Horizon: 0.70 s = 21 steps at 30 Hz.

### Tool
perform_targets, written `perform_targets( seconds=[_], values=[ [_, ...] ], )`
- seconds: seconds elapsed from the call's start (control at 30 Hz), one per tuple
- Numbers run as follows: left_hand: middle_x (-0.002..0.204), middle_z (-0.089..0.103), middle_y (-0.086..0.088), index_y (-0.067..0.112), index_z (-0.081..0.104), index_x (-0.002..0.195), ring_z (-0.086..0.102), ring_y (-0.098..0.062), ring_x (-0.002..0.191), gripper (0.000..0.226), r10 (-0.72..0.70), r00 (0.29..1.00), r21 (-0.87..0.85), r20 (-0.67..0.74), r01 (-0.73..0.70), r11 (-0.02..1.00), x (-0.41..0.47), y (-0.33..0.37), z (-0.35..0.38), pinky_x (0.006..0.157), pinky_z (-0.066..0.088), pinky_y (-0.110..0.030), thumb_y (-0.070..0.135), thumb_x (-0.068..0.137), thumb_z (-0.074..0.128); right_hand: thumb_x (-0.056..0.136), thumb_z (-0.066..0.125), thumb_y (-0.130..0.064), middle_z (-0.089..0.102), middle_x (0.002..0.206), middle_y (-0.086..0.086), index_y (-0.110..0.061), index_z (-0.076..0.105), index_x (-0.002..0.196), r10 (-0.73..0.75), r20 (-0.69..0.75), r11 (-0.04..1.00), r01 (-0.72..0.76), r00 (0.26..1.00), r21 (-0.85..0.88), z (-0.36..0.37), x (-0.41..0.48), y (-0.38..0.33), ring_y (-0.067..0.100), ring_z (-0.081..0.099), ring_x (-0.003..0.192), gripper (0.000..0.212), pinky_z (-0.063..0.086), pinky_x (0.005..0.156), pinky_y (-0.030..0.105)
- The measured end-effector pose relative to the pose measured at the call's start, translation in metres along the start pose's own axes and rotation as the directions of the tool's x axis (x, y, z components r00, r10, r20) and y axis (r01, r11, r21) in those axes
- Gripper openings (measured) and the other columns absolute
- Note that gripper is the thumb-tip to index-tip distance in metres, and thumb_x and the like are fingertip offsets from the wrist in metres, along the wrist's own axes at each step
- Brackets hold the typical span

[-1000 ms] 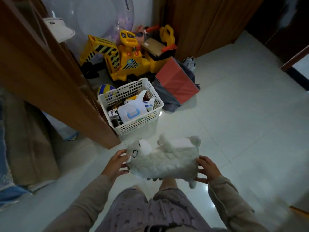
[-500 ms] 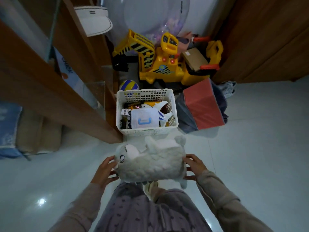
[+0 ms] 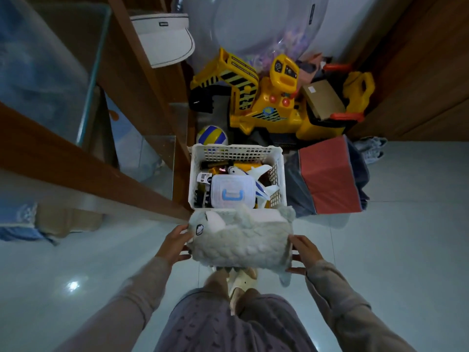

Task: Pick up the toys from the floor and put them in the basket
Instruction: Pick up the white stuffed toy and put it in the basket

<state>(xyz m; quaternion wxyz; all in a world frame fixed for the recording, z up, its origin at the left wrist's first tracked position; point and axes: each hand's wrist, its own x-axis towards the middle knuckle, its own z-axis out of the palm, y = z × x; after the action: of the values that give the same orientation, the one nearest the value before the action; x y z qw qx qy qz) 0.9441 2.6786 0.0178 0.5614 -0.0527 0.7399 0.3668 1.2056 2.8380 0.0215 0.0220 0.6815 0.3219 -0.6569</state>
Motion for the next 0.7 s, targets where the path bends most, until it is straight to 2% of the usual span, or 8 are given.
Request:
perform_targets(
  seconds=[0.07, 0.17, 0.27, 0.37, 0.53, 0.6, 0.7],
  values=[
    [0.135, 0.049, -0.017, 0.012, 0.048, 0.129, 0.050, -0.032, 0.101, 0.036, 0.000, 1.000, 0.023, -0.008, 0.000, 1.000, 0.019, 0.019, 0.000, 0.080, 0.047, -0.038, 0.015, 0.093, 0.051, 0.093, 0.051, -0.028, 0.050, 0.130, 0.023, -0.011, 0.048, 0.105, 0.002, 0.008, 1.000, -0.002, 1.000, 0.020, 0.008, 0.012, -0.011, 0.040, 0.053, 0.109, 0.020, 0.053, 0.071, 0.046],
    [0.142, 0.044, -0.018, 0.012, 0.041, 0.138, 0.046, -0.033, 0.111, 0.046, -0.022, 1.000, 0.064, 0.004, 0.022, 0.998, 0.050, 0.042, 0.004, 0.093, 0.044, -0.044, 0.011, 0.093, 0.049, 0.091, 0.056, -0.028, 0.050, 0.123, 0.019, -0.011, 0.047, 0.105, 0.015, 0.033, 1.000, -0.015, 0.999, 0.001, 0.017, 0.038, -0.029, 0.037, 0.053, 0.104, 0.024, 0.054, 0.072, 0.047],
    [0.145, 0.039, -0.019, 0.012, 0.037, 0.141, 0.043, -0.032, 0.113, 0.048, -0.064, 0.998, 0.048, 0.001, 0.064, 0.997, 0.085, 0.057, 0.011, 0.102, 0.040, -0.049, 0.008, 0.093, 0.047, 0.090, 0.058, -0.027, 0.049, 0.118, 0.016, -0.012, 0.046, 0.105, 0.047, 0.032, 0.998, -0.046, 0.998, -0.032, 0.025, 0.067, -0.047, 0.036, 0.053, 0.103, 0.025, 0.053, 0.061, 0.040],
    [0.145, 0.040, -0.020, 0.012, 0.038, 0.139, 0.043, -0.031, 0.107, 0.048, -0.112, 0.993, 0.026, -0.028, 0.113, 0.993, 0.128, 0.056, 0.023, 0.099, 0.041, -0.050, 0.005, 0.093, 0.047, 0.089, 0.059, -0.026, 0.049, 0.116, 0.014, -0.012, 0.046, 0.105, 0.081, 0.011, 0.996, -0.081, 0.997, -0.047, 0.028, 0.110, -0.059, 0.035, 0.051, 0.103, 0.024, 0.052, 0.061, 0.040],
    [0.140, 0.045, -0.020, 0.017, 0.042, 0.136, 0.050, -0.033, 0.108, 0.048, -0.189, 0.980, -0.008, -0.058, 0.189, 0.982, 0.221, 0.025, 0.039, 0.085, 0.046, -0.041, 0.009, 0.091, 0.052, 0.089, 0.058, -0.028, 0.048, 0.119, 0.010, -0.014, 0.048, 0.109, 0.162, 0.008, 0.984, -0.161, 0.987, -0.081, 0.037, 0.215, -0.056, 0.033, 0.051, 0.107, 0.027, 0.051, 0.073, 0.047],
    [0.138, 0.048, -0.019, 0.016, 0.046, 0.134, 0.052, -0.034, 0.110, 0.045, -0.191, 0.978, -0.015, -0.088, 0.191, 0.982, 0.264, 0.014, 0.044, 0.088, 0.048, -0.041, 0.009, 0.090, 0.053, 0.090, 0.057, -0.029, 0.049, 0.120, 0.009, -0.014, 0.049, 0.112, 0.177, 0.026, 0.981, -0.175, 0.984, -0.084, 0.048, 0.257, -0.049, 0.033, 0.051, 0.108, 0.028, 0.052, 0.069, 0.044],
    [0.136, 0.050, -0.021, 0.013, 0.049, 0.130, 0.053, -0.037, 0.117, 0.042, -0.182, 0.971, 0.000, -0.153, 0.184, 0.983, 0.327, 0.005, 0.046, 0.097, 0.049, -0.049, 0.010, 0.089, 0.056, 0.091, 0.055, -0.030, 0.053, 0.116, 0.008, -0.014, 0.052, 0.108, 0.167, 0.048, 0.980, -0.160, 0.985, -0.114, 0.069, 0.314, -0.040, 0.029, 0.057, 0.098, 0.023, 0.052, 0.059, 0.035]
  ],
)
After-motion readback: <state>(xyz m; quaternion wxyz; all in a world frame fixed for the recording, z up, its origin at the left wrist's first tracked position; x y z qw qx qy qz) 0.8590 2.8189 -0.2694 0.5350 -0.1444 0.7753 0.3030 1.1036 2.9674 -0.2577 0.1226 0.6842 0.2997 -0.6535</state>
